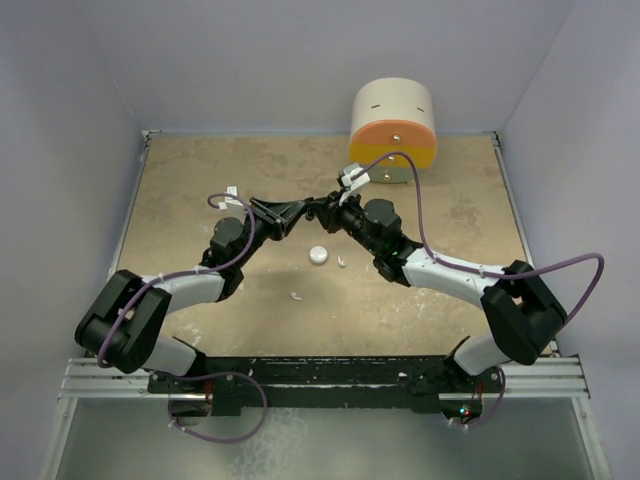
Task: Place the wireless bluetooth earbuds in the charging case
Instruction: Place the earbud in the charging case.
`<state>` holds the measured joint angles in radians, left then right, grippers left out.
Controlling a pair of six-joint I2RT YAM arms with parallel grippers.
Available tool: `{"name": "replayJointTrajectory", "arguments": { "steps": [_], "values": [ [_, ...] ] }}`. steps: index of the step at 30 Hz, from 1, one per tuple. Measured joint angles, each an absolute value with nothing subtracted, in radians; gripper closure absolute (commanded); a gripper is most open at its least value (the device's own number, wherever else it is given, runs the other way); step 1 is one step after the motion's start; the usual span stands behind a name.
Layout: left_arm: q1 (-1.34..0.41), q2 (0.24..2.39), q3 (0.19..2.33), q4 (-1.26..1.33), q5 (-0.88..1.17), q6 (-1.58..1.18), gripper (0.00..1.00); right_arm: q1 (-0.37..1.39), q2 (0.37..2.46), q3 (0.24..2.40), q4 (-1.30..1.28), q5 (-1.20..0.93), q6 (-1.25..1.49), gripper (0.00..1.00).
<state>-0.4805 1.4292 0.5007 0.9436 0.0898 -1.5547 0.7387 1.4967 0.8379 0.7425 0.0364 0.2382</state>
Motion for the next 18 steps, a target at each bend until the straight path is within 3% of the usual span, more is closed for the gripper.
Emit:
{"name": "replayJointTrajectory", "arguments": {
  "steps": [3, 6, 18],
  "values": [
    [-0.48, 1.428, 0.501, 0.946, 0.088, -1.557, 1.0, 0.739, 1.496, 0.838, 0.743, 0.037, 0.249, 0.53],
    [-0.48, 1.428, 0.501, 0.948, 0.081, -1.557, 1.0, 0.739, 1.485, 0.836, 0.743, 0.04, 0.264, 0.4],
    [-0.48, 1.428, 0.501, 0.947, 0.047, -1.562, 1.0, 0.739, 1.269, 0.808, 0.693, 0.232, 0.316, 0.29]
  ]
}}
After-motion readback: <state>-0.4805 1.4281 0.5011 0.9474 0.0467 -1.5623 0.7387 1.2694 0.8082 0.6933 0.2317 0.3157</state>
